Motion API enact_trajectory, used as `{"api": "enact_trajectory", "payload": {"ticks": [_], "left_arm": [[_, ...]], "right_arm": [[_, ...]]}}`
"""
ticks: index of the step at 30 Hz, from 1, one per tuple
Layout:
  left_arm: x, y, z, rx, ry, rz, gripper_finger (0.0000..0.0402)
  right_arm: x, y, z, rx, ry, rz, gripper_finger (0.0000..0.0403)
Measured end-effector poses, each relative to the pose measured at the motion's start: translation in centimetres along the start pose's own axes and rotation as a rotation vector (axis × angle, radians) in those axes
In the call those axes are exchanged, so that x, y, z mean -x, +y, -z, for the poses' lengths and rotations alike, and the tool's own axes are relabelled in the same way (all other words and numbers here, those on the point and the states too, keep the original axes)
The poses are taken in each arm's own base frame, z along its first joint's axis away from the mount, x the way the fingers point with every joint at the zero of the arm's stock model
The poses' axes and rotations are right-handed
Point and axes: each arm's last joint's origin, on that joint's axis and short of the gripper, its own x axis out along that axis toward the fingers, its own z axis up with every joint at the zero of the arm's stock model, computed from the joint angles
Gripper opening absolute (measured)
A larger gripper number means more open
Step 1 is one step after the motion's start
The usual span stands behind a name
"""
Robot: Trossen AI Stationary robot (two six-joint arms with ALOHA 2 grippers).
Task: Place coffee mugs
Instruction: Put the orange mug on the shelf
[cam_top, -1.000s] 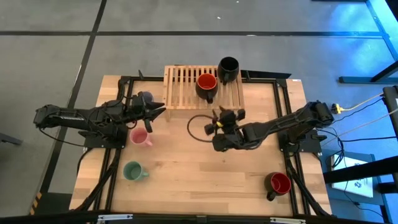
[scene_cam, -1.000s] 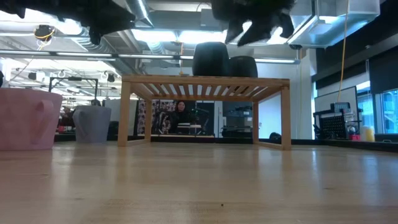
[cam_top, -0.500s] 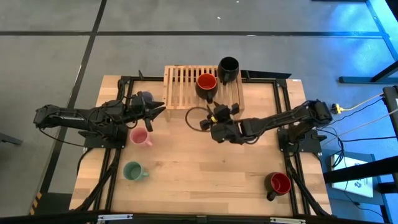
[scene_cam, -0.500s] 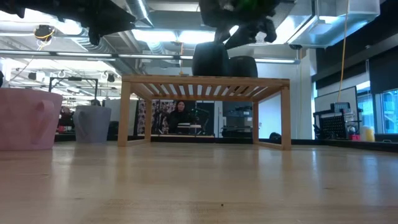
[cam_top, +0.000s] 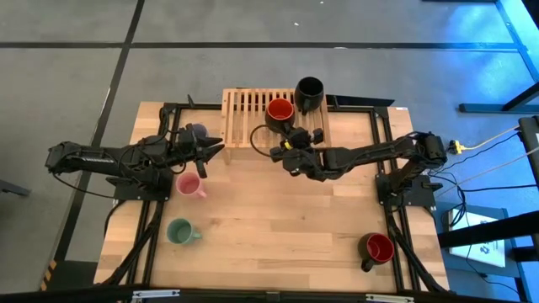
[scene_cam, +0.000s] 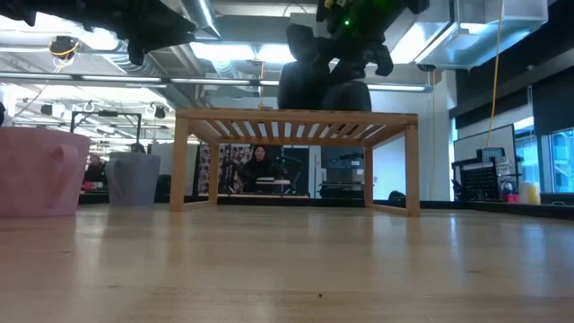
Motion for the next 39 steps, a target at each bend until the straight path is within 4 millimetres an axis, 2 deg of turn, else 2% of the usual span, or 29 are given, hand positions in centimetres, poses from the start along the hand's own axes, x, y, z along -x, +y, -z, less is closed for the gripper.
{"api": "enact_trajectory", "payload": {"ticks": [3,8,16,25,30,32,39], "left_arm": [[0.0,0.0,0.0,0.000,0.000,0.000,0.0105],[0.0,0.0,0.0,0.000,0.000,0.000,0.0105],[0.0,0.0,0.0,0.000,0.000,0.000,0.0105],[0.0,0.0,0.0,0.000,-0.001,-0.004,0.0105],[0.0,0.0,0.0,0.000,-0.003,-0.011,0.0105],[0.0,0.0,0.0,0.000,-0.004,-0.011,0.0105],[0.0,0.0,-0.1,0.003,-0.012,-0.015,0.0105]], "right_arm": [[-0.2,0.0,0.0,0.020,0.007,-0.008,0.0120],[-0.2,0.1,0.0,0.037,0.022,-0.036,0.0046],[-0.5,0.3,-0.5,-0.020,-0.011,-0.037,0.0046],[-1.4,0.0,-3.1,-0.134,-0.110,0.064,0.0046],[-2.2,0.1,-3.2,-0.151,-0.111,0.066,0.0046],[-2.6,0.9,-3.3,-0.192,-0.127,0.050,0.0046],[-4.8,2.5,-4.0,-0.176,-0.131,0.113,0.0046]]}}
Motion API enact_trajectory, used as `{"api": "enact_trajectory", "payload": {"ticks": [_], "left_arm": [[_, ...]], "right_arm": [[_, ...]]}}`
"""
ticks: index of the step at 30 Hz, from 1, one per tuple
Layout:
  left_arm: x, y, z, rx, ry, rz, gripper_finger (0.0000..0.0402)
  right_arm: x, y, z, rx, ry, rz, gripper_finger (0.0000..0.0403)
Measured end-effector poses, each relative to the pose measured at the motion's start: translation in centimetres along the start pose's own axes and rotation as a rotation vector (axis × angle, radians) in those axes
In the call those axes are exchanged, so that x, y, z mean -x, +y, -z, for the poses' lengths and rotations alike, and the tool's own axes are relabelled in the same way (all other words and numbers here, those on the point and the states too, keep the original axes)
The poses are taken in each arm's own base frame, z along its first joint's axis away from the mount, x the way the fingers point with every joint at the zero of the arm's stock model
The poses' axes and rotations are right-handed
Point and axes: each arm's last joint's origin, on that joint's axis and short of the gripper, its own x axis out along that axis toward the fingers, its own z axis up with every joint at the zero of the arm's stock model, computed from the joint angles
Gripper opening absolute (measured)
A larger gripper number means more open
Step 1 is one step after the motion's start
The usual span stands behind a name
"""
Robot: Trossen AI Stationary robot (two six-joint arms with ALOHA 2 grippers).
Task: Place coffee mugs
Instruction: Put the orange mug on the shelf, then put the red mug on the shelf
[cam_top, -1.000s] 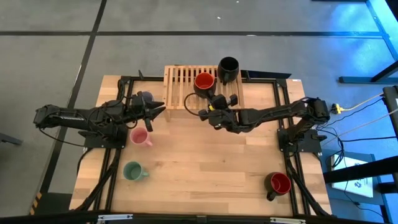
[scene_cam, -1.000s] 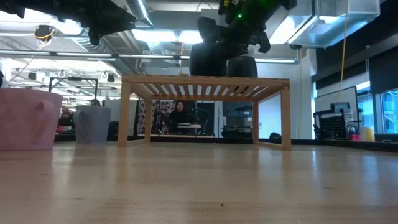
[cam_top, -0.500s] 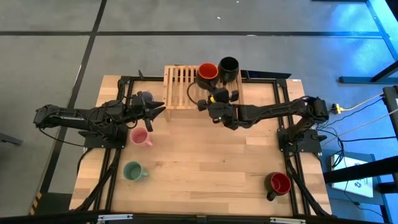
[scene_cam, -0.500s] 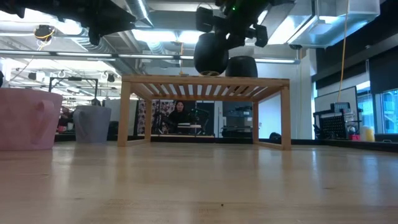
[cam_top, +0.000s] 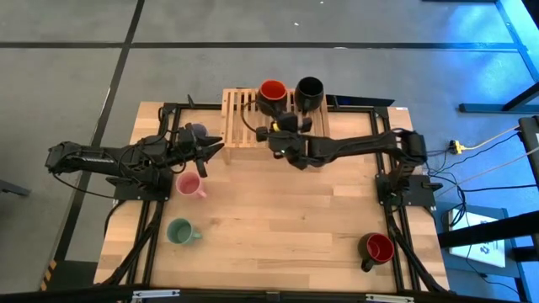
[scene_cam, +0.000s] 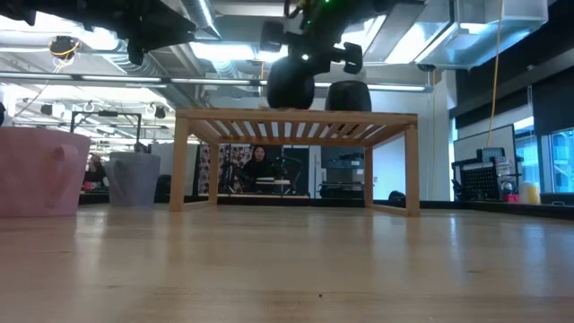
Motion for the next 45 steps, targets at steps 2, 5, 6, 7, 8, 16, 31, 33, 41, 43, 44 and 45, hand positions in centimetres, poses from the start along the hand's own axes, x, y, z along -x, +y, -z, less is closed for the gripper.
{"api": "enact_trajectory", "payload": {"ticks": [2,5,6,7,8,16,31,33,41,43,44,45], "left_arm": [[0.0,0.0,0.0,0.000,0.000,0.000,0.0105],[0.0,0.0,0.0,0.000,0.000,0.000,0.0105],[0.0,0.0,0.0,0.000,0.000,0.000,0.0105],[0.0,0.0,0.0,0.000,0.000,0.001,0.0105],[0.0,0.0,0.0,0.000,0.001,0.001,0.0105],[0.0,0.0,0.0,-0.001,0.002,0.001,0.0105],[0.0,0.0,0.0,-0.001,0.002,0.002,0.0105],[0.0,0.0,0.0,-0.001,0.002,0.002,0.0105],[0.0,0.0,0.0,-0.001,0.002,0.002,0.0105],[0.0,0.0,0.0,-0.001,0.002,0.002,0.0105],[0.0,0.0,0.0,-0.001,0.002,0.002,0.0105],[0.0,0.0,0.0,-0.001,0.004,0.002,0.0105]], "right_arm": [[-0.6,-0.2,-0.1,0.007,0.002,0.038,0.0046],[-1.3,-1.0,0.3,0.001,0.026,0.085,0.0046],[-1.4,-1.2,0.5,0.000,0.040,0.095,0.0046],[-1.5,-1.4,0.7,-0.009,0.048,0.102,0.0046],[-1.8,-1.7,0.7,-0.006,0.054,0.115,0.0046],[-2.2,-1.4,1.3,-0.015,0.064,0.107,0.0046],[-2.4,-1.2,1.8,0.015,0.085,0.087,0.0158],[-2.4,-1.2,1.8,0.018,0.085,0.087,0.0177],[-0.9,-1.3,-1.2,0.063,0.123,0.067,0.0228],[-0.2,-1.6,-2.6,0.111,0.160,0.060,0.0231],[0.3,-1.5,-3.3,0.123,0.188,0.038,0.0231],[0.8,-1.6,-4.0,0.140,0.214,0.023,0.0231]]}}
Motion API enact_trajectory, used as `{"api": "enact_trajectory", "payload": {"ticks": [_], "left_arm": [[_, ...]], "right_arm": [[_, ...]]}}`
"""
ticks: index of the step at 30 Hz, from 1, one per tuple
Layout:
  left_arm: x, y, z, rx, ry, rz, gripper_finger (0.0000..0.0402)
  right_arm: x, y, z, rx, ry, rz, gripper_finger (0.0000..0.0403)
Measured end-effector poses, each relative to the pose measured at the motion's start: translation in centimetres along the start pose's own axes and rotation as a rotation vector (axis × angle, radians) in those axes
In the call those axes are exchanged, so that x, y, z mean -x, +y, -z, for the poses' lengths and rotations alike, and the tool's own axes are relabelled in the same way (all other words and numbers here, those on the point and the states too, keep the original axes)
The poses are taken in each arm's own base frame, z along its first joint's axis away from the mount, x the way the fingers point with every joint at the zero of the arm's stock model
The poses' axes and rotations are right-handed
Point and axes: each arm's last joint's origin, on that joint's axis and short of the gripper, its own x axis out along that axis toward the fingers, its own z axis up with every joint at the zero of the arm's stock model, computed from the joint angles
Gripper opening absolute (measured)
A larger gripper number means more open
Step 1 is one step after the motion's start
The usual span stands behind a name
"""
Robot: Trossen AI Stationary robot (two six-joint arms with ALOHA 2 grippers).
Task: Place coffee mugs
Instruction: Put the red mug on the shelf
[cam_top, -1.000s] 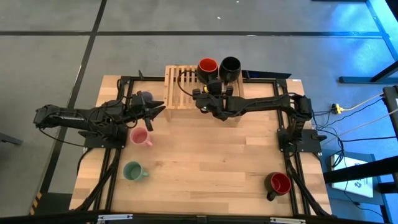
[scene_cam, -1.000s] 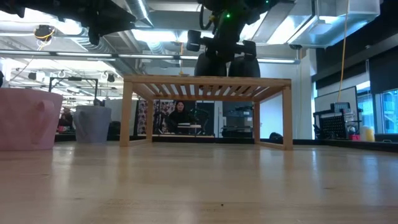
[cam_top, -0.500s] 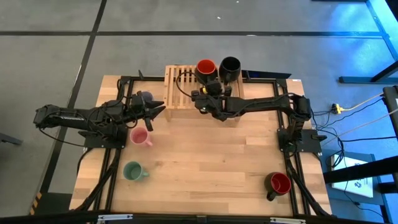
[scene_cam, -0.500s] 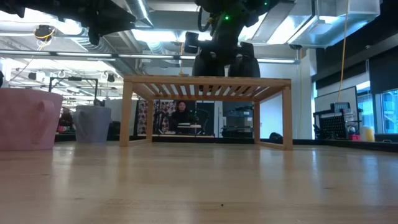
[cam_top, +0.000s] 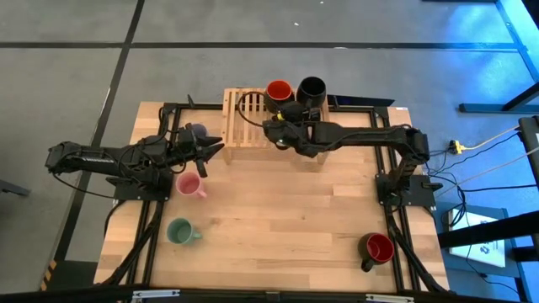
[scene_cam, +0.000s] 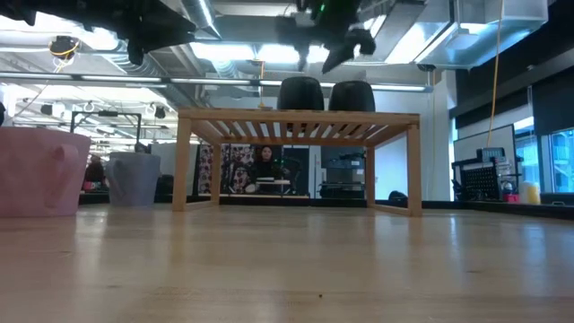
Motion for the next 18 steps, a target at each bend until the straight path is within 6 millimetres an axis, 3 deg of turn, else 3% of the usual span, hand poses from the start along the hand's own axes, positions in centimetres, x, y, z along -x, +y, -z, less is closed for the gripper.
{"api": "enact_trajectory", "payload": {"ticks": [7,18], "left_arm": [[0.0,0.0,0.0,0.000,-0.001,0.000,0.0105],[0.0,0.0,0.0,0.001,0.003,-0.001,0.0105]], "right_arm": [[6.4,-1.0,-3.5,0.071,0.217,-0.284,0.0232],[15.3,-4.0,-0.4,0.048,0.683,-0.393,0.0232]]}}
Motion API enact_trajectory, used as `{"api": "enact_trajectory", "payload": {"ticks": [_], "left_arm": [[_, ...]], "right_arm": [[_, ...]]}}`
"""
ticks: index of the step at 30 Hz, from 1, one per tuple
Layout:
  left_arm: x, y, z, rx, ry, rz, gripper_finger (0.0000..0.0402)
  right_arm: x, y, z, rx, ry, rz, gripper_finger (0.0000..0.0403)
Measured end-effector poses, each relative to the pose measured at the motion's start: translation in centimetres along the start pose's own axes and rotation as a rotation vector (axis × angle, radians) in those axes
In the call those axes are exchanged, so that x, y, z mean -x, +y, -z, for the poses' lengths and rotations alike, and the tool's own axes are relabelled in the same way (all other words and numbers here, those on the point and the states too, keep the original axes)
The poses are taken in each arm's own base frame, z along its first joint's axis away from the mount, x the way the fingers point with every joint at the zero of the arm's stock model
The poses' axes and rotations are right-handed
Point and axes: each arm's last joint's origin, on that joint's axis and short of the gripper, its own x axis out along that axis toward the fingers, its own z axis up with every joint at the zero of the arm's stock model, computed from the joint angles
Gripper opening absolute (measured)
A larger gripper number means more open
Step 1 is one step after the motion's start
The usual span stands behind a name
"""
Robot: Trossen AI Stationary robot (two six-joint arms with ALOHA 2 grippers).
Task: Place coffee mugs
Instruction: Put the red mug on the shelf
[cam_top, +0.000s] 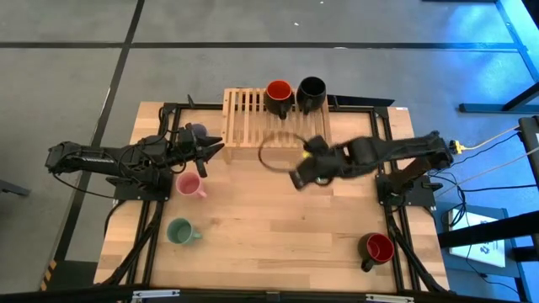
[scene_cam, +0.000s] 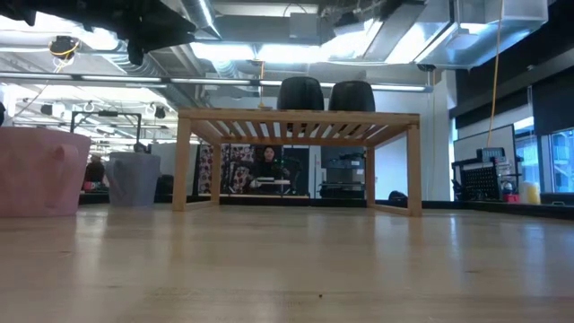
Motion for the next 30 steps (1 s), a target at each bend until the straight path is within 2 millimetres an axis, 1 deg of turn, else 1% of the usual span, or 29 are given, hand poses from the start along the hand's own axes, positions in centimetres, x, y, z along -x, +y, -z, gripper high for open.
{"api": "enact_trajectory", "payload": {"ticks": [3,9,12,16,23,26,30], "left_arm": [[0.0,0.0,0.0,0.011,0.000,0.000,0.0105],[0.0,0.0,0.0,0.032,0.000,0.000,0.0105],[0.0,0.0,0.0,0.032,0.001,0.000,0.0105],[0.0,0.0,0.0,0.032,0.001,0.000,0.0105],[0.0,0.0,0.0,0.030,0.004,-0.001,0.0105],[0.0,0.0,0.0,0.030,0.004,-0.001,0.0105],[0.0,0.0,0.1,0.029,0.005,-0.003,0.0105]], "right_arm": [[0.7,0.3,2.9,-0.014,0.147,0.008,0.0232],[0.3,0.3,8.7,-0.061,0.402,0.103,0.0232],[0.1,0.2,11.4,-0.077,0.490,0.155,0.0232],[0.4,-0.9,14.0,-0.103,0.539,0.187,0.0232],[1.4,-4.5,18.6,-0.277,0.554,0.217,0.0232],[1.8,-5.3,20.4,-0.320,0.579,0.234,0.0232],[1.8,-5.9,22.8,-0.344,0.610,0.241,0.0232]]}}
